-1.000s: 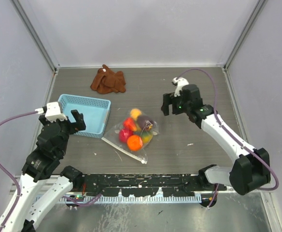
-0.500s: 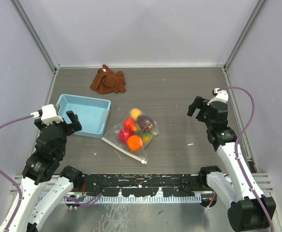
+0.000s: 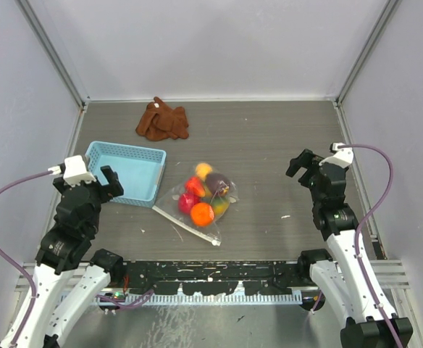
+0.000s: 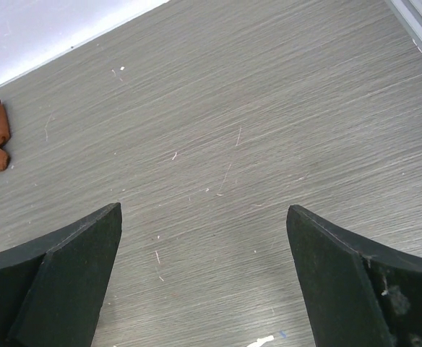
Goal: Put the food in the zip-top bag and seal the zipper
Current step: Reset both arms
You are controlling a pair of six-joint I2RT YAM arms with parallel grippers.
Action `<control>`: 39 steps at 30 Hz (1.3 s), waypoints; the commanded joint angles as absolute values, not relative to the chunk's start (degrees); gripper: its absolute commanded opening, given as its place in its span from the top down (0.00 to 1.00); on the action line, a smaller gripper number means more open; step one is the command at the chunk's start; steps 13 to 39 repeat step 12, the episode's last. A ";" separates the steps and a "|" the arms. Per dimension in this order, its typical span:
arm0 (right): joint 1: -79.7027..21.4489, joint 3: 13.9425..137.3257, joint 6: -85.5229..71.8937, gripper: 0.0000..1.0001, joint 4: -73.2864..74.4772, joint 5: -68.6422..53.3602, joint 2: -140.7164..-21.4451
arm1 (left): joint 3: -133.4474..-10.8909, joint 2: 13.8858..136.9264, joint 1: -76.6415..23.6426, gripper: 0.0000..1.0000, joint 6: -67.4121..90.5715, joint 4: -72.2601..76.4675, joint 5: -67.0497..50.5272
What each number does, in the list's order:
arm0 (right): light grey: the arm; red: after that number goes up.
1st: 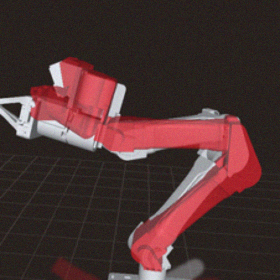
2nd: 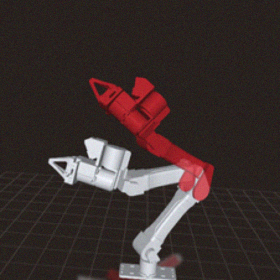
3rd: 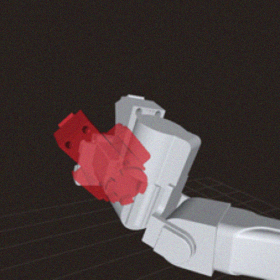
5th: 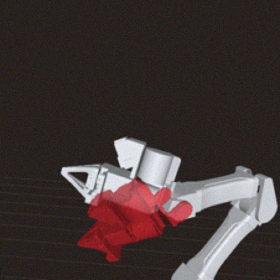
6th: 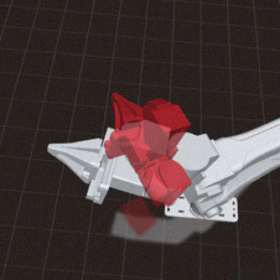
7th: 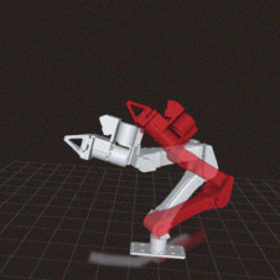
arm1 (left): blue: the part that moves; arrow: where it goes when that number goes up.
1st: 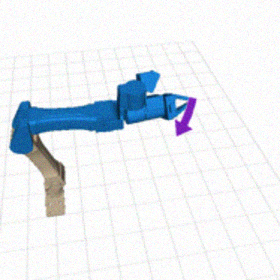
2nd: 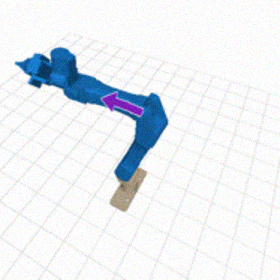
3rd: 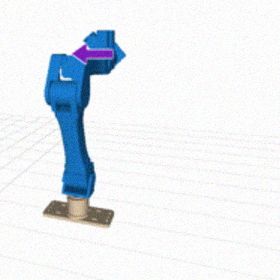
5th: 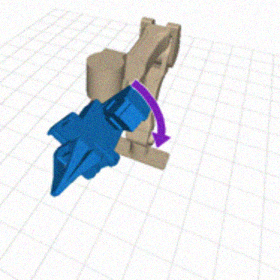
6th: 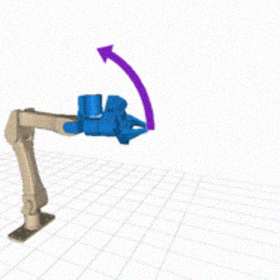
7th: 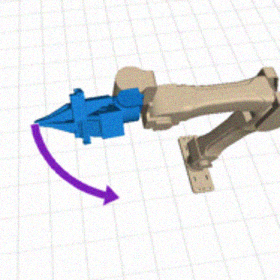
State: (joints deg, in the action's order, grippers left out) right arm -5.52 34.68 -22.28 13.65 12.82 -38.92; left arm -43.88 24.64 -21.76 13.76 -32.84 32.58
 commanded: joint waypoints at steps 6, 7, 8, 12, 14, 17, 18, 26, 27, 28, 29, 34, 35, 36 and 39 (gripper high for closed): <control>-5.45 34.34 -22.42 0.00 8.45 9.62 -36.89 | -43.90 25.58 -20.44 0.02 13.76 -29.72 30.16; -5.44 34.28 -22.41 0.00 8.50 9.32 -36.96 | -43.94 25.58 -20.35 0.02 13.85 -29.64 30.08; -5.45 34.30 -22.48 0.00 8.45 9.10 -36.93 | -43.90 25.58 -20.30 0.02 13.81 -29.62 29.97; -5.44 33.77 -22.91 0.00 7.73 8.88 -36.21 | -43.90 25.71 -19.99 0.02 13.94 -29.64 29.69; -5.44 33.77 -22.91 0.00 7.73 8.88 -36.21 | -43.90 25.71 -19.99 0.02 13.94 -29.64 29.69; -5.44 33.77 -22.91 0.00 7.73 8.88 -36.21 | -43.90 25.71 -19.99 0.02 13.94 -29.64 29.69; -5.44 33.77 -22.91 0.00 7.73 8.88 -36.21 | -43.90 25.71 -19.99 0.02 13.94 -29.64 29.69; -5.44 33.77 -22.91 0.00 7.73 8.88 -36.21 | -43.90 25.71 -19.99 0.02 13.94 -29.64 29.69; -5.44 33.77 -22.91 0.00 7.73 8.88 -36.21 | -43.90 25.71 -19.99 0.02 13.94 -29.64 29.69; -5.44 33.77 -22.91 0.00 7.73 8.88 -36.21 | -43.90 25.71 -19.99 0.02 13.94 -29.64 29.69; -5.44 33.77 -22.91 0.00 7.73 8.88 -36.21 | -43.90 25.71 -19.99 0.02 13.94 -29.64 29.69; -5.44 33.77 -22.91 0.00 7.73 8.88 -36.21 | -43.90 25.71 -19.99 0.02 13.94 -29.64 29.69; -5.44 33.77 -22.91 0.00 7.73 8.88 -36.21 | -43.90 25.71 -19.99 0.02 13.94 -29.64 29.69; -5.44 33.77 -22.91 0.00 7.73 8.88 -36.21 | -43.90 25.71 -19.99 0.02 13.94 -29.64 29.69; -5.44 33.77 -22.91 0.00 7.73 8.88 -36.21 | -43.90 25.71 -19.99 0.02 13.94 -29.64 29.69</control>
